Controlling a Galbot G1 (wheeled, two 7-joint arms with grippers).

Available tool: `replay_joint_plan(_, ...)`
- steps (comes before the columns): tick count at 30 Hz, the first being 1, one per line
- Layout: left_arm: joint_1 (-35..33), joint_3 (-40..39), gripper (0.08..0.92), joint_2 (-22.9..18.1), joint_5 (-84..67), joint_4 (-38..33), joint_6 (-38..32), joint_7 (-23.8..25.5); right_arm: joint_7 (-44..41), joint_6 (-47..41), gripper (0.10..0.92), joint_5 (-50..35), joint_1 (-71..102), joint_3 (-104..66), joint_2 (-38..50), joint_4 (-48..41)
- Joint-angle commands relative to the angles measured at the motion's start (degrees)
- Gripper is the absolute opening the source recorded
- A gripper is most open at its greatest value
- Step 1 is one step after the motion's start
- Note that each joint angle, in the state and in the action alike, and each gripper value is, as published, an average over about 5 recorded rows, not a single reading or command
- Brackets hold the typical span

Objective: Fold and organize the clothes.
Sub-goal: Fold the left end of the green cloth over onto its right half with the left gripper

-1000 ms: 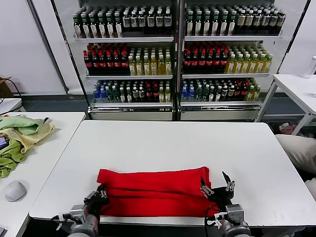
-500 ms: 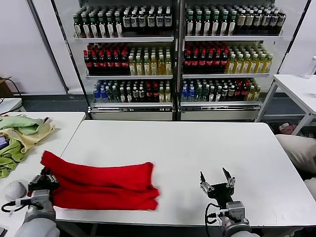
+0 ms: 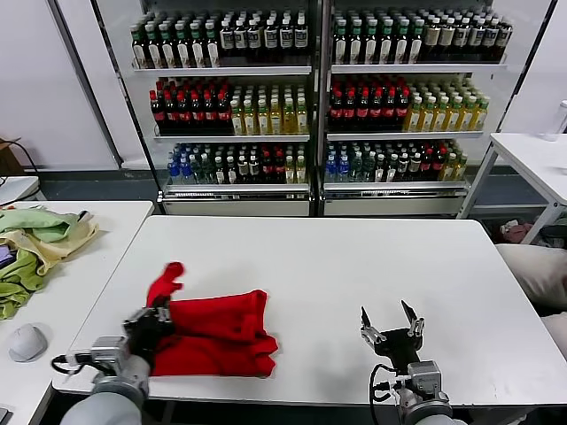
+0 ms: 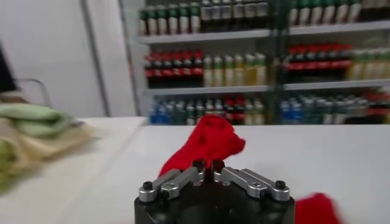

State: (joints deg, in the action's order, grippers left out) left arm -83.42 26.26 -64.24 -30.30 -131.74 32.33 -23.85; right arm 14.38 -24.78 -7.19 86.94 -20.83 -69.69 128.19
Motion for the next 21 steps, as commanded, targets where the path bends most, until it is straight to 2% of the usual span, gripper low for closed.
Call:
replay_joint_plan(1,4.8,-12.47,0.119,-3.93,-3.11,1.58,0.94,0.11,0.01,0.0,0.823,0.18,-0.03,0.17,-0.35,-0.32)
replay_joint_plan(3,5.88,-14.65,0.119,-5.97,-0.46,3.26,0.63,0.16,0.01,-0.01,0.823,0.28,-0.06,0.27,-0.49,-0.46)
replay_joint_plan(7,7.71,-21.83,0.123,-13.51,6.38,6.86,-5.19,1.52,0.1,-0.02,0.823,0.56,-0.27,0.71,-0.99,-0.83)
replay_joint_plan(9,8.96,-24.18,0.152,-17.07,7.2,8.38,-8.45,2.39,0.15,-0.08,0.823,0.71,-0.34,0.95,-1.12,-0.73)
replay_joint_plan(11,9.8,-24.37,0.196,-18.38,7.4,8.38,-10.16,3.17,0.13,-0.19,0.823,0.76,-0.18,0.97,-0.95,-0.24)
replay_joint_plan(14,9.18,-20.04,0.281,-14.72,7.25,4.01,-10.76,3.46,0.01,-0.23,0.823,0.61,0.08,0.55,-0.4,0.31)
replay_joint_plan(18,5.75,-6.89,0.402,-5.31,5.45,-3.28,-10.61,4.23,-0.18,-0.02,0.823,0.48,-0.23,0.47,-0.32,-0.16)
replay_joint_plan(21,0.76,4.94,0.489,0.79,6.27,-1.79,-10.42,6.43,-0.34,0.15,0.823,0.47,-0.56,0.79,-0.51,-0.57)
